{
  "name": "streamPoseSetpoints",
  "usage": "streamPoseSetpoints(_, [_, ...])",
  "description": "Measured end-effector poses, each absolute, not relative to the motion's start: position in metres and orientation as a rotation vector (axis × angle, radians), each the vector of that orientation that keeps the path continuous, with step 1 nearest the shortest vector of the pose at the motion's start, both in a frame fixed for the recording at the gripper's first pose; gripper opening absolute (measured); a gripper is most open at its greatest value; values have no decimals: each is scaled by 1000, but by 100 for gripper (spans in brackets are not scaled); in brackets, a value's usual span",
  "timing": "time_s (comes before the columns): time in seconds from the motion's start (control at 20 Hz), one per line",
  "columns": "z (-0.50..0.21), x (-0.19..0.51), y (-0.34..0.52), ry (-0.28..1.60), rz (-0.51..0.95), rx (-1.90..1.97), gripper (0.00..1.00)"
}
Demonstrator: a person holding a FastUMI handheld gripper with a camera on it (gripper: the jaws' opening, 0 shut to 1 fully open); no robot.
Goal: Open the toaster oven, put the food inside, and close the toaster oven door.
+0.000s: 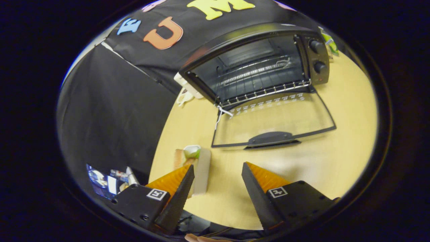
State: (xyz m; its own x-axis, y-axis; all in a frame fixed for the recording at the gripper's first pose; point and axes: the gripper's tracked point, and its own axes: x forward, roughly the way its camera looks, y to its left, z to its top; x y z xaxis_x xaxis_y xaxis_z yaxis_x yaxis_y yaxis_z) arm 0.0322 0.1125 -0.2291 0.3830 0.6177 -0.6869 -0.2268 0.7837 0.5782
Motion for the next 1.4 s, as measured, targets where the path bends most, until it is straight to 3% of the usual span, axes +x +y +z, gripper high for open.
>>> streamPoseSetpoints(0.8, [-220, 8, 170, 1071, 697, 346, 86])
streamPoseSetpoints(0.9, [-221, 13, 174, 1052, 685, 338, 80])
streamPoseSetpoints(1.15, [-231, 15, 175, 1073, 700, 313, 52])
streamPoseSetpoints(1.4, [-233, 11, 172, 1143, 743, 375, 47])
